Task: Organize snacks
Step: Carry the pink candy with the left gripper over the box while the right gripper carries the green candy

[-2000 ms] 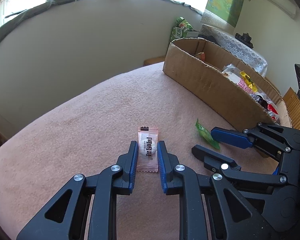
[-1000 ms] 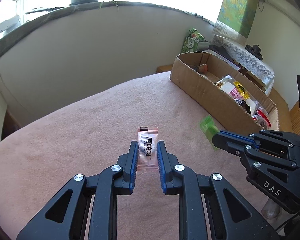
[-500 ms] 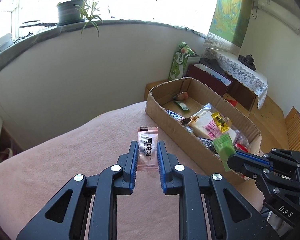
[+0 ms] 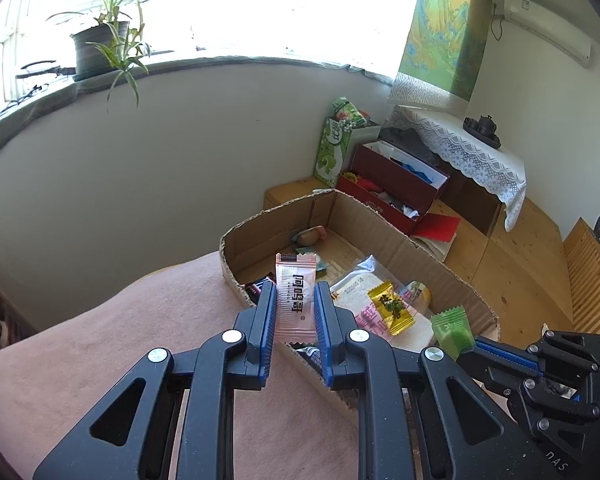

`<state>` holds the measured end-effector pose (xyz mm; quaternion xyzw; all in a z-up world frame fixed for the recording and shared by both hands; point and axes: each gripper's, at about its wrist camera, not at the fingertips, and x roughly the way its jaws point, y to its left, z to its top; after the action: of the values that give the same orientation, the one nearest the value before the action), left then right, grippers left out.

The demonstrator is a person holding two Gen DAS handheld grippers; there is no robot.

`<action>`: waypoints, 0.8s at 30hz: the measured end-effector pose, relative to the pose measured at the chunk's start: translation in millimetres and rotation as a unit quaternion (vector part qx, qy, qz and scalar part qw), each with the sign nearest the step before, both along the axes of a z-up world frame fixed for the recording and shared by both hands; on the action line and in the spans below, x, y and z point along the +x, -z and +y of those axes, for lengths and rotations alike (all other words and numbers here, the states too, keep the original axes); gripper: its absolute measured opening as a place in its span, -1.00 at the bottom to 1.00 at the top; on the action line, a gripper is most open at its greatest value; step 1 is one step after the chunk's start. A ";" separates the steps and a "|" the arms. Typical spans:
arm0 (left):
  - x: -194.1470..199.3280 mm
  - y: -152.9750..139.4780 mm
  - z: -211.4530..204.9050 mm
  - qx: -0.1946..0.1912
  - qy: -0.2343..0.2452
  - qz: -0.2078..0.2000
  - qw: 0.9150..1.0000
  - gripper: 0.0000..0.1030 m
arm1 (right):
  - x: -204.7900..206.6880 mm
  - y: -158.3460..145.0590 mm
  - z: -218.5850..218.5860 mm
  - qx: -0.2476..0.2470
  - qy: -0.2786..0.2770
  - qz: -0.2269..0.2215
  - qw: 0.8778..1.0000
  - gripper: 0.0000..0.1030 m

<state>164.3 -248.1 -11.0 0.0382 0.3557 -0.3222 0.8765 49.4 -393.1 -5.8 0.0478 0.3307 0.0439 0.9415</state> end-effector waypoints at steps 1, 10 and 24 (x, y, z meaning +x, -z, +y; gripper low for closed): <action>1.0 0.0 -4.1 0.000 0.000 0.000 1.000 -0.66 | 0.2 0.3 -3.8 0.000 0.002 0.000 1.000 -0.90; 7.0 3.5 -33.9 0.007 0.004 0.004 1.000 -0.66 | 6.5 10.8 -27.2 0.001 0.010 0.009 1.000 -0.90; 9.0 1.7 -48.0 0.015 0.005 0.003 1.000 -0.64 | 13.9 19.2 -35.5 0.006 0.008 0.016 1.000 -0.90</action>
<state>173.3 -296.0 -12.7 0.0521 0.3625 -0.3215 0.8732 63.2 -428.6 -25.0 0.0569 0.3448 0.0380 0.9362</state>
